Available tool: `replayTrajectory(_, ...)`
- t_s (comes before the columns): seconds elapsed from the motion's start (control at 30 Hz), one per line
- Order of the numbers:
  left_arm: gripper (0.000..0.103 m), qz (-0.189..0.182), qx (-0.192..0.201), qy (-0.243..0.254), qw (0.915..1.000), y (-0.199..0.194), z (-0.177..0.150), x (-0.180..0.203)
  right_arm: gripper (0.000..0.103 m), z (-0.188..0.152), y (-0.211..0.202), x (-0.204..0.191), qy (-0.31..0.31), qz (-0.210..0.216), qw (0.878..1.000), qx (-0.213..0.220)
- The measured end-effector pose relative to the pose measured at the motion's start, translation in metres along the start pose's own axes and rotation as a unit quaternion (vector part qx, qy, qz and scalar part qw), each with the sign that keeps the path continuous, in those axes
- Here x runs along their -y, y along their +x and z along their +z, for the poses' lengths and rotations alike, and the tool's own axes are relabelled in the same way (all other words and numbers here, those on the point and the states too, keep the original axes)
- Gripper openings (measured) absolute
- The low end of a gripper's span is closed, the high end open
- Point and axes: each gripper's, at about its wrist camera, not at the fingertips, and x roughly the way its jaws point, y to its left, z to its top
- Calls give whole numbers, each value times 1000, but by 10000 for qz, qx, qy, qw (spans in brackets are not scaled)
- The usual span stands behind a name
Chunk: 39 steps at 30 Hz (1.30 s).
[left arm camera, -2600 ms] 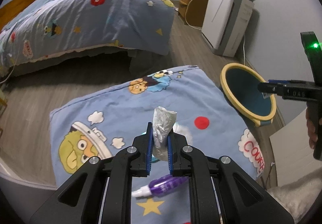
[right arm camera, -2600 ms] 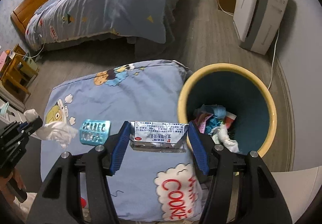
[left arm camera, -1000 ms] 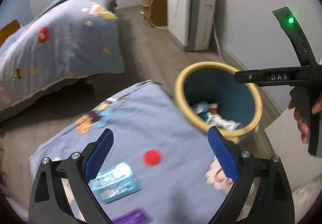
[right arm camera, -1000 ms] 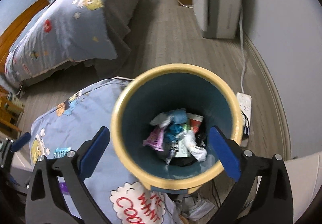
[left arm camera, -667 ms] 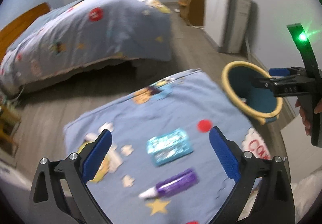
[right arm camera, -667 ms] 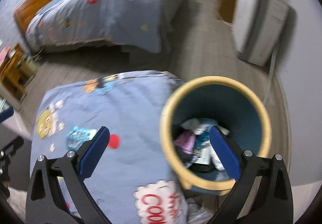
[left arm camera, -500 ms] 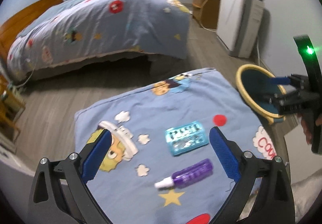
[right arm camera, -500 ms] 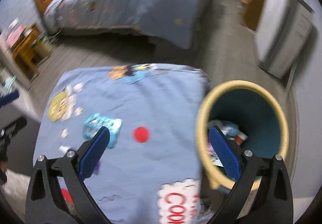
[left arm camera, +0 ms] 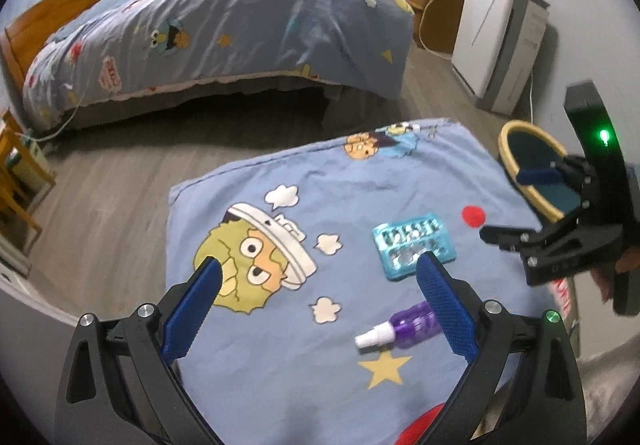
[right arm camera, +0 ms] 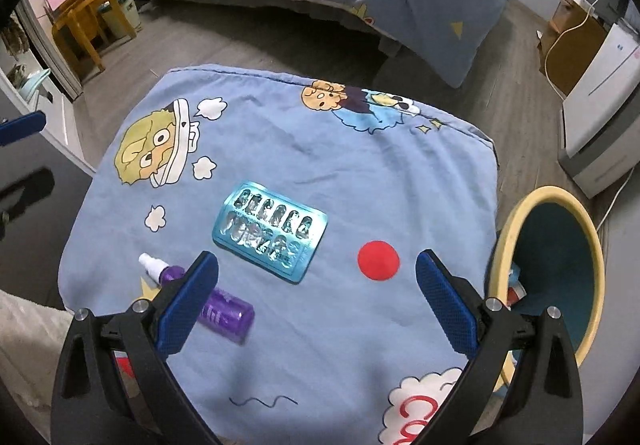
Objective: Collect trash
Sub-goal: 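Grasp the purple spray bottle with the right tool while the left grasps the teal blister pack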
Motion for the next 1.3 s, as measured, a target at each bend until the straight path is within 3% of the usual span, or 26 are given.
replayTrajectory(0.17, 97, 43, -44, 162, 9998, 3, -7, -11, 97, 0, 23, -23, -300, 158, 9990, -296)
replayTrajectory(0.3, 96, -49, -29, -33, 10000, 3, -6, -27, 97, -11, 33, -56, -1143, 445, 9912, -492)
replayTrajectory(0.4, 96, -74, 4, -196, 9998, 3, -2, -38, 95, -19, 43, -73, -1417, 646, 9853, -697)
replayTrajectory(0.47, 96, -132, 1, -349, 9993, 4, 0, -45, 92, -25, 52, -87, -1704, 590, 9803, -799)
replayTrajectory(0.57, 96, -257, -66, -536, 9982, 7, 0, -51, 84, -32, 65, -102, -1996, 433, 9746, -922)
replayTrajectory(0.67, 96, -228, -108, -559, 9981, 8, -2, -53, 68, -39, 75, -115, -2256, 286, 9684, -1025)
replayTrajectory(0.7, 96, -216, -116, -565, 9981, 8, -2, -54, 55, -40, 76, -118, -2318, 281, 9668, -1034)
replayTrajectory(0.73, 96, -214, -130, -591, 9979, 9, -2, -55, 49, -41, 76, -120, -2346, 260, 9662, -1033)
replayTrajectory(0.83, 96, -231, -141, -648, 9975, 10, -2, -55, 35, -41, 71, -116, -2195, 464, 9687, -1066)
replayTrajectory(1.13, 96, -196, -322, -314, 9988, 25, 0, -27, 32, -32, 30, -59, -1337, 858, 9852, -646)
replayTrajectory(1.3, 96, -192, -477, 184, 9985, 47, 4, 6, 32, -28, 8, -27, -950, 933, 9900, -460)
